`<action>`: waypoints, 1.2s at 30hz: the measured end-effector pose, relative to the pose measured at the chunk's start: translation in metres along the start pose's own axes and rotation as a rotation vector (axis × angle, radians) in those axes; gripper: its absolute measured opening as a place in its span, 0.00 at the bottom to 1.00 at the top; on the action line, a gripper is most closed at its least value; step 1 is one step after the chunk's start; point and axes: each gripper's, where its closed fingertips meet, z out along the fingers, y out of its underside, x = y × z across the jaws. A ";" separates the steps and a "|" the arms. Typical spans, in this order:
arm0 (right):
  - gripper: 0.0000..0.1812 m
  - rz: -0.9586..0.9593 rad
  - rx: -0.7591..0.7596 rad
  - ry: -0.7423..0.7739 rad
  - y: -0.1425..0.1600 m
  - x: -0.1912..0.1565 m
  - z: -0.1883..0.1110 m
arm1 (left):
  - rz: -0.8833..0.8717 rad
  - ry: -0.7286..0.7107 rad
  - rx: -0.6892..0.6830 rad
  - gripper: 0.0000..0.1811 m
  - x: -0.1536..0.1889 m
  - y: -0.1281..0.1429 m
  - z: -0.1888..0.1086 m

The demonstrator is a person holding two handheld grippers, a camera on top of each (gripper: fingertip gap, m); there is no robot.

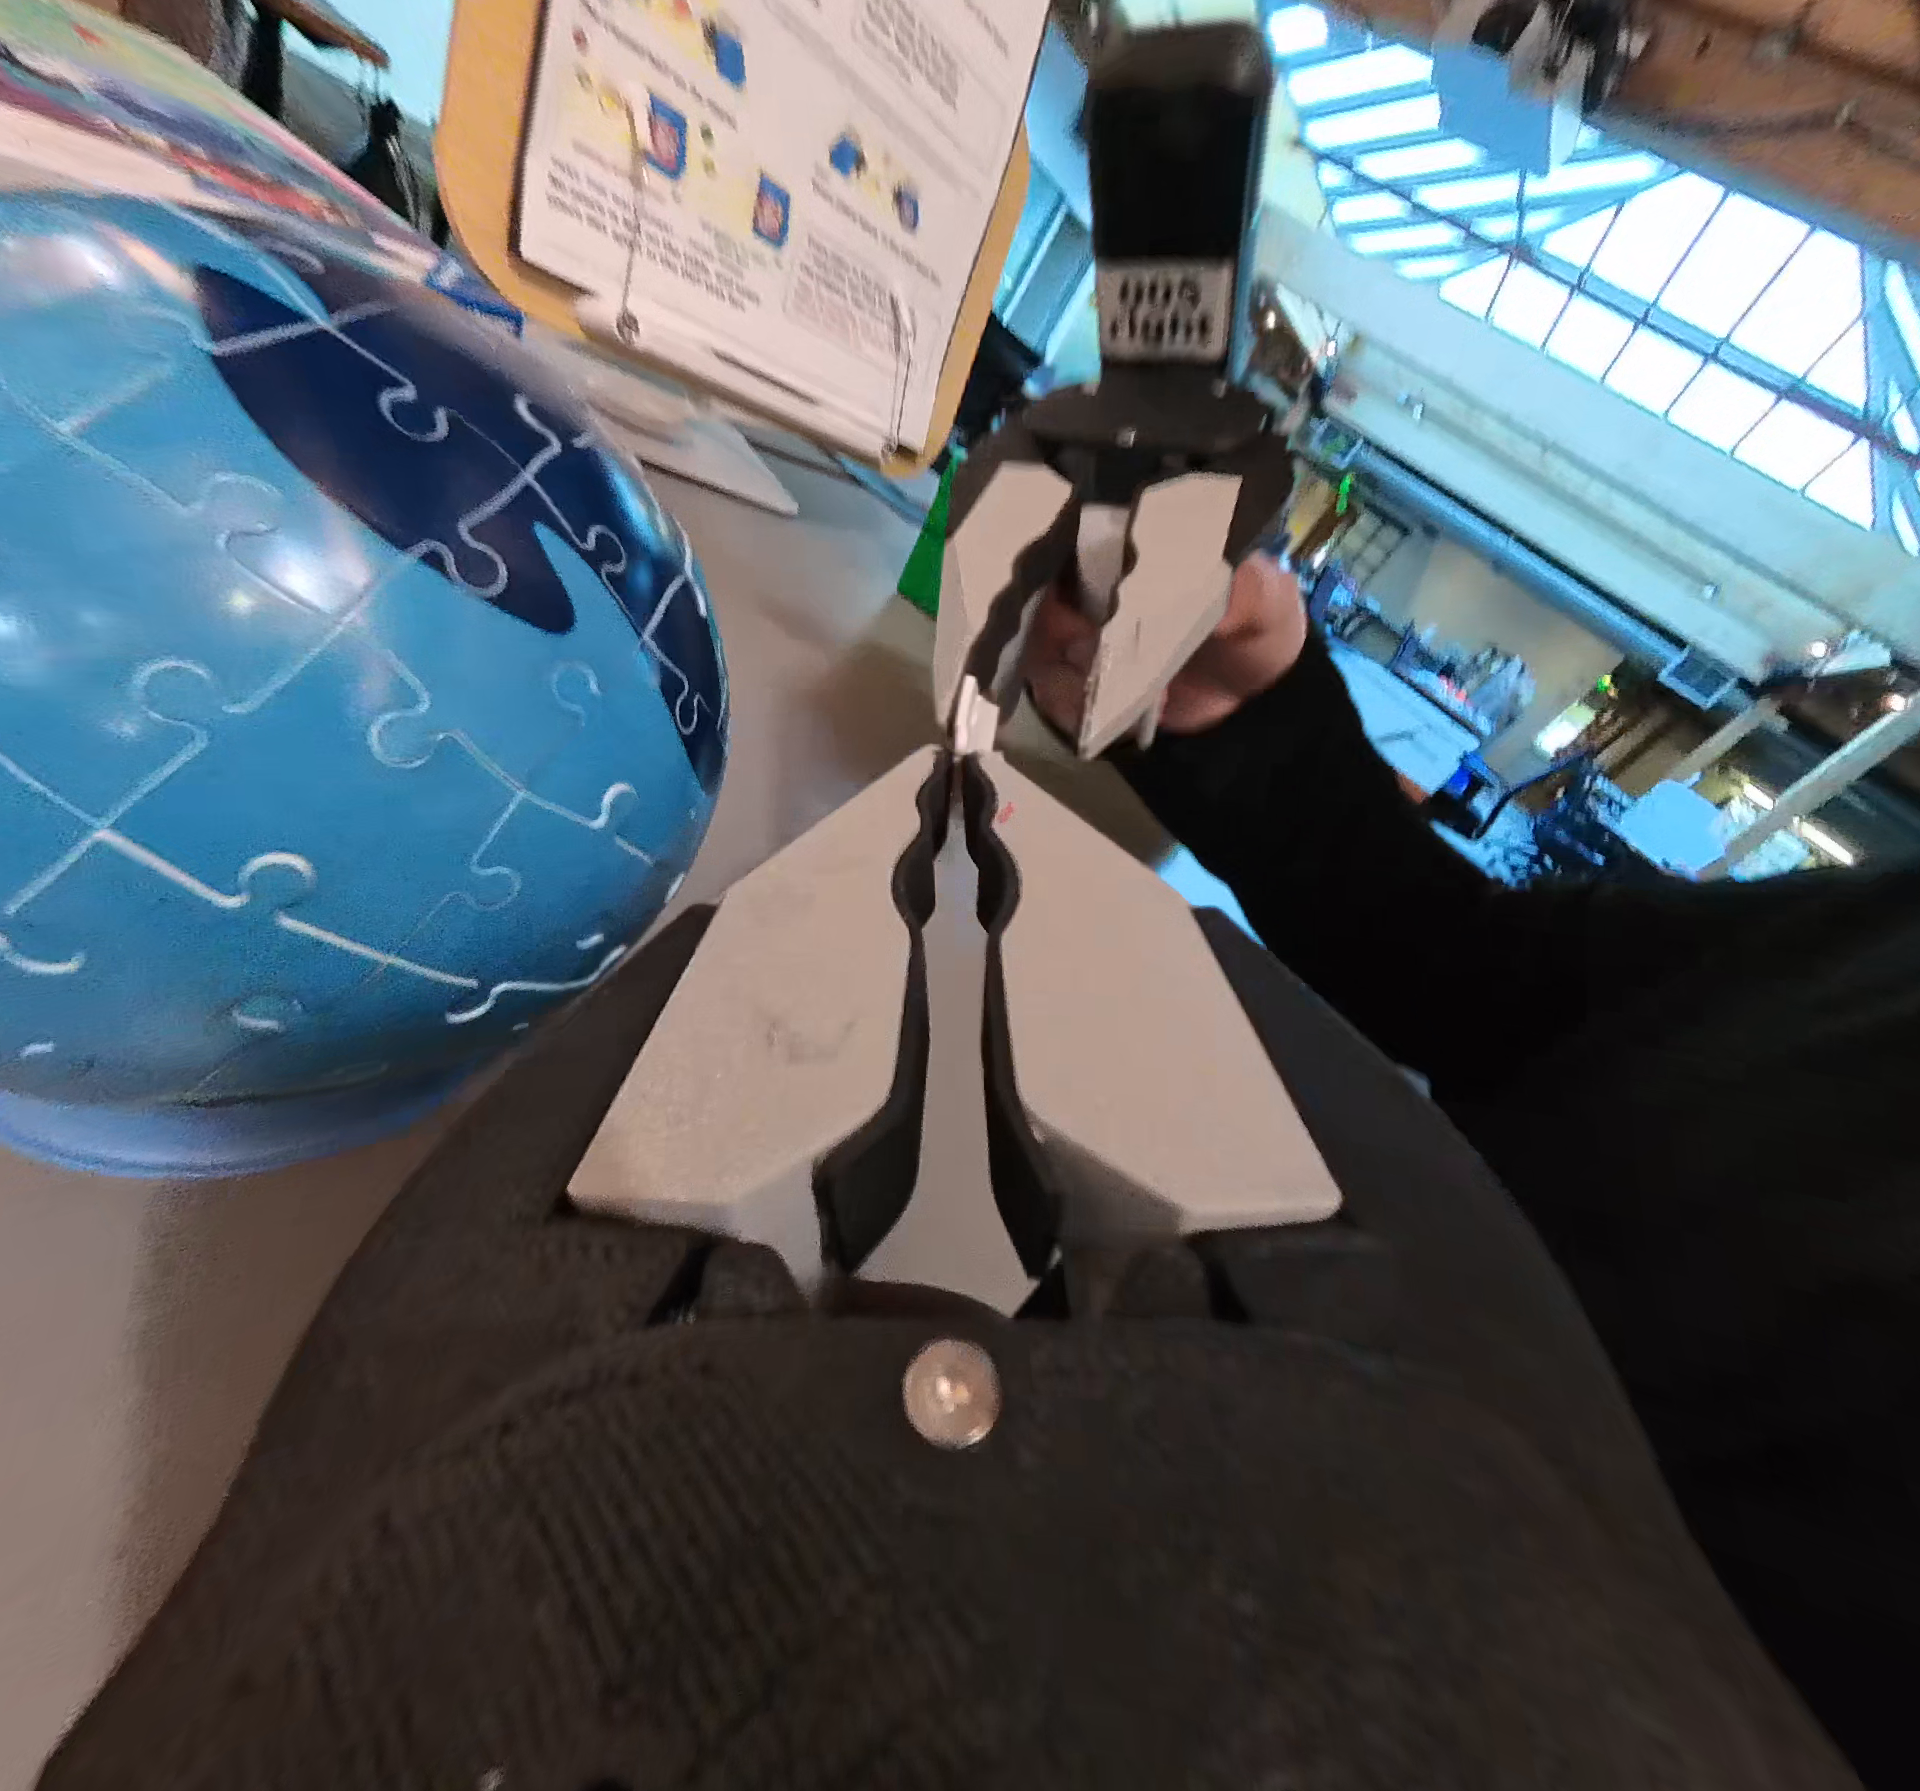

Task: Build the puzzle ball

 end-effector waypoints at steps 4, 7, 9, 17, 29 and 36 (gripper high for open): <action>0.12 0.061 0.116 0.020 0.001 0.005 0.004 | 0.032 -0.013 0.084 0.00 0.004 -0.008 0.002; 0.01 0.072 0.223 -0.013 -0.008 0.000 0.005 | 0.032 -0.021 0.092 0.00 0.006 -0.004 0.006; 0.00 0.074 0.245 -0.014 -0.011 -0.001 0.004 | 0.007 -0.018 0.110 0.00 0.008 -0.003 0.006; 0.00 -0.019 0.023 0.063 -0.010 -0.003 0.010 | -0.001 0.000 -0.037 0.01 0.011 0.023 0.010; 0.07 -0.010 0.078 0.031 -0.022 -0.008 0.010 | -0.007 0.017 0.006 0.00 0.012 0.010 0.002; 0.00 -0.048 0.070 0.089 -0.025 -0.004 0.010 | -0.022 0.051 -0.023 0.06 0.014 0.007 -0.001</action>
